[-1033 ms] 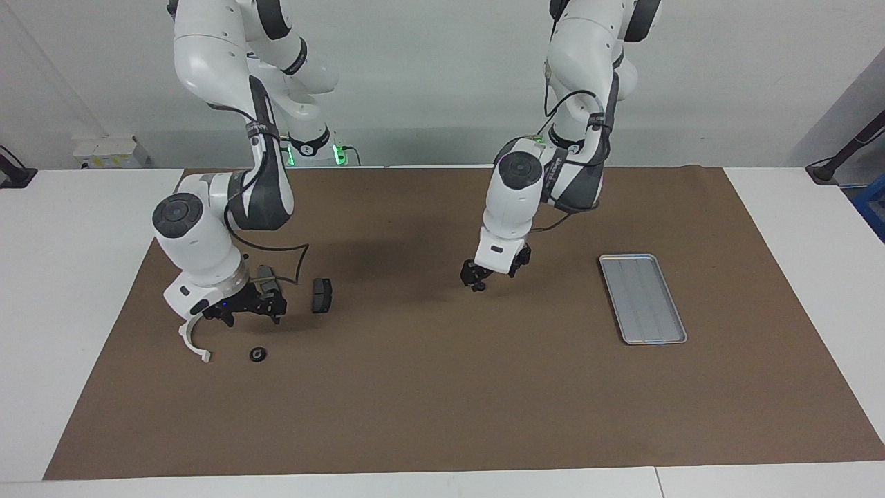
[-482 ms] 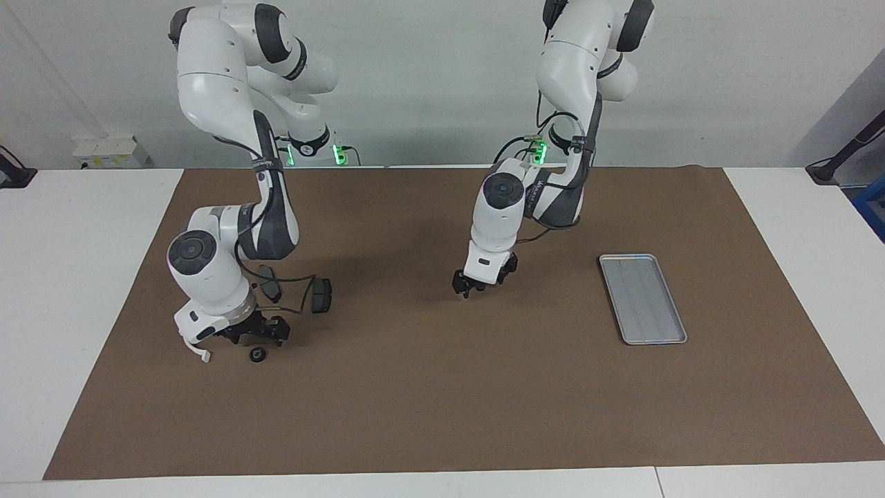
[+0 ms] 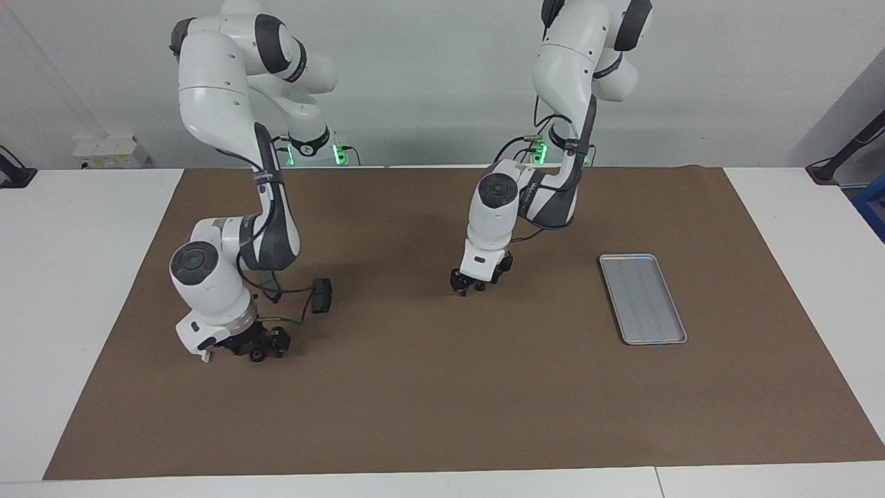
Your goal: Pick bearing gear from pile to tray
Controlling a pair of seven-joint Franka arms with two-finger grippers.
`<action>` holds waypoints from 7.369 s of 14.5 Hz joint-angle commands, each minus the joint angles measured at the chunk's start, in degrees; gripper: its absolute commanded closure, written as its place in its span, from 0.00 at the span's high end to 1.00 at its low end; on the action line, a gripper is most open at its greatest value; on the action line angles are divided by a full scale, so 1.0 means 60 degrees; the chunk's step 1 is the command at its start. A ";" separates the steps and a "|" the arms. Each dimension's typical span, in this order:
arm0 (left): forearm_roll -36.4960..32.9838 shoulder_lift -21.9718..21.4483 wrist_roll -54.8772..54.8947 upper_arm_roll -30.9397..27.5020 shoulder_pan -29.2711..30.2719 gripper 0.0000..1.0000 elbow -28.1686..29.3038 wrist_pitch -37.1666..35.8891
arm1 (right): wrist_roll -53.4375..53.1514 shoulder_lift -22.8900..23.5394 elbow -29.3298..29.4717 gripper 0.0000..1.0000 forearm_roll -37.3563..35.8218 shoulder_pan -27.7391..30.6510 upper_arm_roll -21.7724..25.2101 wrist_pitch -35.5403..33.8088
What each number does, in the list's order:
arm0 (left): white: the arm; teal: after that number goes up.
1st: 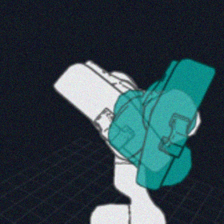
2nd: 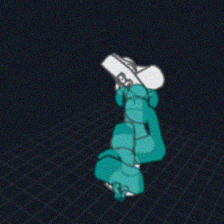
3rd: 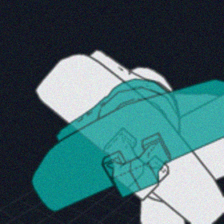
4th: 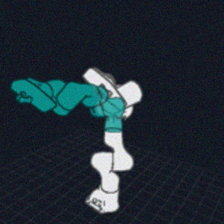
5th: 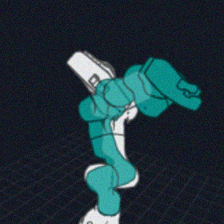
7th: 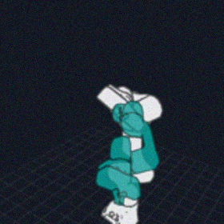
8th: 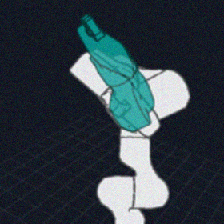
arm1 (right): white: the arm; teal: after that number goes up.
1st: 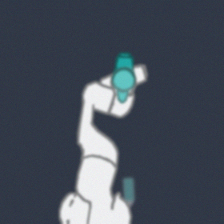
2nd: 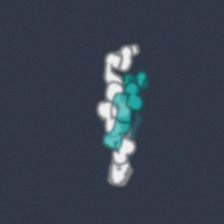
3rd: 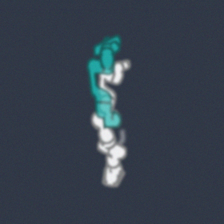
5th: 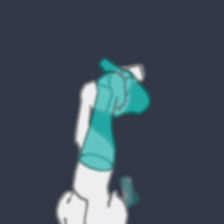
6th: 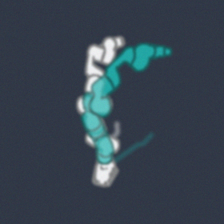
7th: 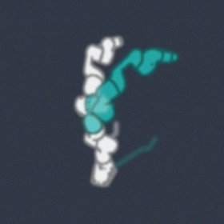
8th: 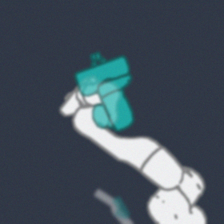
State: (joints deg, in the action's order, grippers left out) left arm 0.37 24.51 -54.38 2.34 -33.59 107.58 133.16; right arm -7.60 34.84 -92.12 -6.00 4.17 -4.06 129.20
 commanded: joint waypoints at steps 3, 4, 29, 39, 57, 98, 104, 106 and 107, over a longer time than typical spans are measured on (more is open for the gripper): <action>-0.0061 -0.0349 -0.0165 -0.0155 -0.0159 0.28 0.0424 0.0116 | -0.0271 0.0244 0.0338 0.99 -0.0201 0.0154 -0.0158 0.0102; -0.0061 -0.0349 -0.0165 -0.0155 -0.0159 0.22 0.0424 0.0101 | -0.0359 0.0243 0.0266 0.98 -0.0215 0.0213 -0.0158 0.0204; -0.0076 -0.2898 1.1114 -0.0258 0.5758 0.15 0.3294 -0.0236 | -0.0711 0.0068 0.0133 0.18 -0.0142 0.0272 -0.0172 -0.1026; -0.0061 -0.3045 1.0953 -0.0243 0.5949 0.41 0.3719 -0.0089 | -0.1016 -0.0838 0.1276 0.19 -0.0230 -0.0444 -0.0187 -0.3585; 0.0393 -0.2854 0.8698 -0.0170 0.5071 1.00 0.1786 -0.1188 | -1.1065 -0.1443 0.1158 0.20 0.1030 -0.5629 -0.0260 -0.3254; -0.0076 -0.0190 -0.0443 -0.0228 -0.0188 0.99 -0.0379 0.0218 | -0.6941 -0.1060 0.2082 1.00 0.0825 -0.3685 -0.0260 -0.3779; -0.0090 0.0017 -0.0546 -0.0228 -0.0379 0.91 -0.0411 0.0306 | -0.4348 -0.1352 0.1950 1.00 0.0854 -0.2733 -0.0246 -0.4160; -0.0090 0.0017 -0.0561 -0.0228 -0.0379 0.83 -0.0338 0.0365 | -0.3121 -0.1950 0.1440 1.00 0.0854 -0.2279 -0.0246 -0.4131; -0.0090 0.0017 -0.0575 -0.0228 -0.0393 0.82 -0.0266 0.0394 | -0.2330 -0.2215 0.1118 1.00 0.0854 -0.2089 -0.0246 -0.4044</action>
State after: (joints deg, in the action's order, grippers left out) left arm 1.01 24.21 -56.32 1.75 -35.04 105.80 135.12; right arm -29.40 26.90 -79.85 -1.45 -11.24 -4.73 104.70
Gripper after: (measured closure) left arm 0.172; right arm 0.000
